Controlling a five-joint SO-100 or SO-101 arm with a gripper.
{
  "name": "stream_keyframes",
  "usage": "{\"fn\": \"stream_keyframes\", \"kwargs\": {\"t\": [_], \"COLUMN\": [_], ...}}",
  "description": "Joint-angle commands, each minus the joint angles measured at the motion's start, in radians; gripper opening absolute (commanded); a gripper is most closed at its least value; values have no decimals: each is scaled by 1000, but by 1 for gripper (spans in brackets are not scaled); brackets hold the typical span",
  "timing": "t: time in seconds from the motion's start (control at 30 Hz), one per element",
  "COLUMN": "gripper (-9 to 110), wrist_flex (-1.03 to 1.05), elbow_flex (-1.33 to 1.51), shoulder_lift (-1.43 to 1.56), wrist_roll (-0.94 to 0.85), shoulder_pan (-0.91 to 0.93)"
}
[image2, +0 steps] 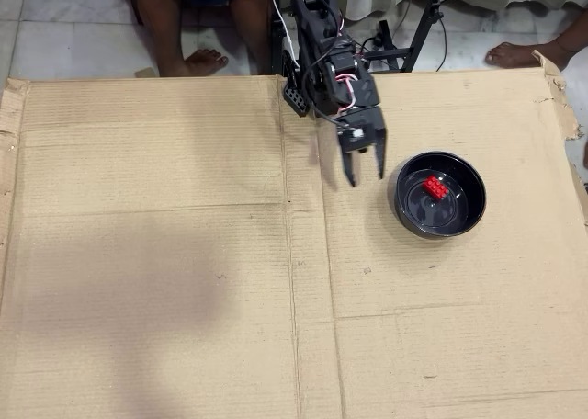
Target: Grasp a lego block and put it in the bin.
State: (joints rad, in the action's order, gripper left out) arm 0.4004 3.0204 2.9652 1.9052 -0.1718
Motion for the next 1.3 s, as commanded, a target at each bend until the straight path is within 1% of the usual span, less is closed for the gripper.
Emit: {"fn": "stream_keyframes", "kwargs": {"t": [0.0, 0.2, 0.3, 0.43, 0.53, 0.6, 0.67, 0.73, 0.97, 1.0, 1.03, 1.17, 1.27], "gripper": [20, 20, 13, 0, 0, 0, 0, 0, 0, 0, 0, 0, 0], "wrist_flex": [-6, -18, 5, 127, 233, 290, 330, 357, 419, 419, 417, 417, 417], "elbow_flex": [44, 196, 225, 225, 222, 221, 221, 221, 221, 221, 221, 221, 221], "shoulder_lift": [97, 239, 295, 371, 431, 457, 462, 456, 456, 456, 456, 457, 457], "wrist_roll": [0, -5, -6, -6, -8, -48, -140, -268, -927, -1062, -1137, -1399, -1545], "shoulder_pan": [57, 155, 166, 170, 172, 170, 173, 198, 273, 276, 276, 276, 276]}}
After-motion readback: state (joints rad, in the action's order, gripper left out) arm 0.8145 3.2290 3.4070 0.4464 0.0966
